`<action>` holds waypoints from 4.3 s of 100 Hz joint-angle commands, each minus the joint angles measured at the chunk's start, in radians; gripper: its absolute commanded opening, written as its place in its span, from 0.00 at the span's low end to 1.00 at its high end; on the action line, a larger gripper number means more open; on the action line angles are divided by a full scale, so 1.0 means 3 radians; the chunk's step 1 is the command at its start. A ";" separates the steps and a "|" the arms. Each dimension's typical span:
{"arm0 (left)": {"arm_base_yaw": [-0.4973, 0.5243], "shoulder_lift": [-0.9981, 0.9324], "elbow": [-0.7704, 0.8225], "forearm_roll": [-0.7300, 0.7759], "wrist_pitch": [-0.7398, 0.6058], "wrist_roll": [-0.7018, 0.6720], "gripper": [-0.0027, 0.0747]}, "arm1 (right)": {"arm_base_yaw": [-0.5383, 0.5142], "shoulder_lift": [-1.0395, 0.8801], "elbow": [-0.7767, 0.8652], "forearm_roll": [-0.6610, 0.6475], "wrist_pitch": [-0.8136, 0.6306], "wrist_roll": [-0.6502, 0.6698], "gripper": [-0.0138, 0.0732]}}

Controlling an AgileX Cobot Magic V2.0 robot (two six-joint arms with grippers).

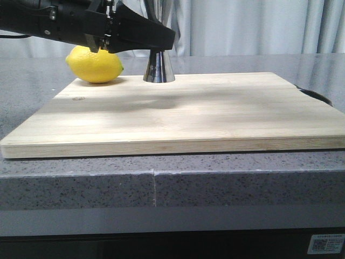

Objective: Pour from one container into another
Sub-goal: 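Tilt the beaker with the right gripper, pouring liquid into the jigger, then tilt the beaker upright and move it back with the right gripper, then lower the empty beaker onto the board with the right gripper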

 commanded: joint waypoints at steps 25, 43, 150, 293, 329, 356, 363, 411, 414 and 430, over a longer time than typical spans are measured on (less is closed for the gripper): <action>-0.0032 -0.0183 -0.0098 -0.0257 0.0365 -0.0007 0.01 | 0.0004 -0.0139 -0.0130 0.0479 -0.0091 -0.0011 0.41; -0.0032 -0.0183 -0.0098 -0.0257 0.0365 -0.0007 0.01 | 0.0004 -0.0139 -0.0130 0.0942 -0.0128 -0.0011 0.41; -0.0032 -0.0183 -0.0098 -0.0242 0.0365 -0.0007 0.01 | -0.0872 -0.0139 -0.0041 0.3639 -0.0298 0.0279 0.41; -0.0032 -0.0183 -0.0098 -0.0222 0.0365 -0.0024 0.01 | -0.1043 0.0778 0.1685 0.4179 -0.3210 0.0418 0.41; -0.0032 -0.0183 -0.0098 -0.0215 0.0365 -0.0024 0.01 | -0.1080 0.0974 0.1457 0.4179 -0.3181 0.0323 0.41; -0.0032 -0.0183 -0.0098 -0.0207 0.0365 -0.0024 0.01 | -0.1133 0.0993 0.1450 0.4179 -0.3174 0.0324 0.41; -0.0032 -0.0183 -0.0098 -0.0207 0.0365 -0.0024 0.01 | -0.1133 0.0993 0.1450 0.4179 -0.3156 0.0324 0.41; -0.0032 -0.0183 -0.0098 -0.0207 0.0365 -0.0024 0.01 | -0.1133 0.0993 0.1450 0.4145 -0.2972 0.0239 0.41; -0.0032 -0.0183 -0.0098 -0.0207 0.0365 -0.0024 0.01 | -0.1133 0.0993 0.1450 0.4145 -0.2966 0.0239 0.41; -0.0032 -0.0183 -0.0098 -0.0207 0.0365 -0.0024 0.01 | -0.1133 0.0993 0.1450 0.4145 -0.2966 0.0239 0.41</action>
